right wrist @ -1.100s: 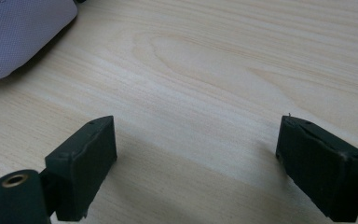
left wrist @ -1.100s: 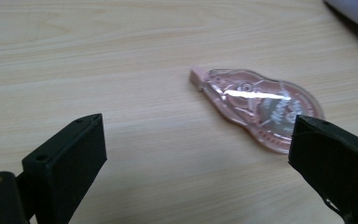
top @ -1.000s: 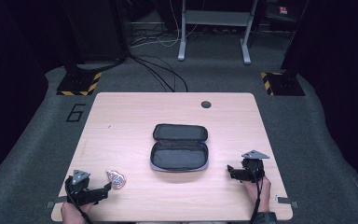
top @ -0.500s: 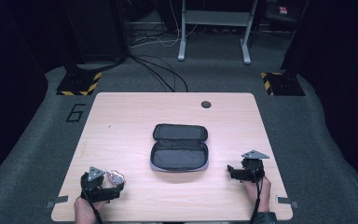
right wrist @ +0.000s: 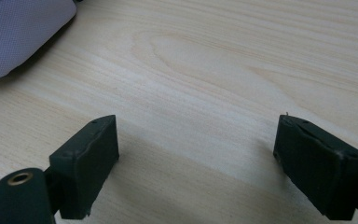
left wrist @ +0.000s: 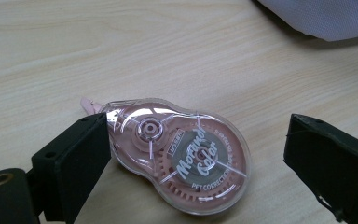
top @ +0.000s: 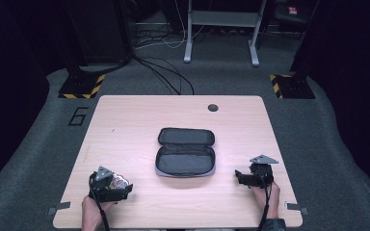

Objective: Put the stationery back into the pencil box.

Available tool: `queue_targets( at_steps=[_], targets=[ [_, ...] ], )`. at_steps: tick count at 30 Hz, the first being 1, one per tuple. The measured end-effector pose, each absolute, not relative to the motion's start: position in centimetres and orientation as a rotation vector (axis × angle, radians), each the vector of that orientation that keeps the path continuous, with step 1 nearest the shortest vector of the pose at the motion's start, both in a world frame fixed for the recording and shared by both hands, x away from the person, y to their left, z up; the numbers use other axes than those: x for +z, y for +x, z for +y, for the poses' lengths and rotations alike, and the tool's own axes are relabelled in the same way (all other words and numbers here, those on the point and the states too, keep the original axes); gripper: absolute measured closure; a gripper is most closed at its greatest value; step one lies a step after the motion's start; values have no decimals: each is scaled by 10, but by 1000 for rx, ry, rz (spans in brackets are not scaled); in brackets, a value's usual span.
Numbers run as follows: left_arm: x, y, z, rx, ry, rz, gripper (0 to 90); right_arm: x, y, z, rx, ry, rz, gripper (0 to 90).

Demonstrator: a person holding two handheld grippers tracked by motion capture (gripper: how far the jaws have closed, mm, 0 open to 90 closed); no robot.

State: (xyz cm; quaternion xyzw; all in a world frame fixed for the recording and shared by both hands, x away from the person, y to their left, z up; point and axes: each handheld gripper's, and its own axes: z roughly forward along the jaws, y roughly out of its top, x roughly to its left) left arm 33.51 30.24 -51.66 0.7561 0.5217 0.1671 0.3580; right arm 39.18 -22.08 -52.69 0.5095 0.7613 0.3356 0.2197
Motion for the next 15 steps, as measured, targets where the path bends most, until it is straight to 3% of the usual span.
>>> queue_targets(
  at_steps=[7, 15],
  targets=[
    [-520, 348, 293, 393, 2014, 1282, 73, -527, 392, -221, 925, 1411, 2101, 138],
    [-520, 346, 288, 459, 2006, 1287, 121, -527, 392, -221, 923, 1417, 2099, 138]
  ],
)
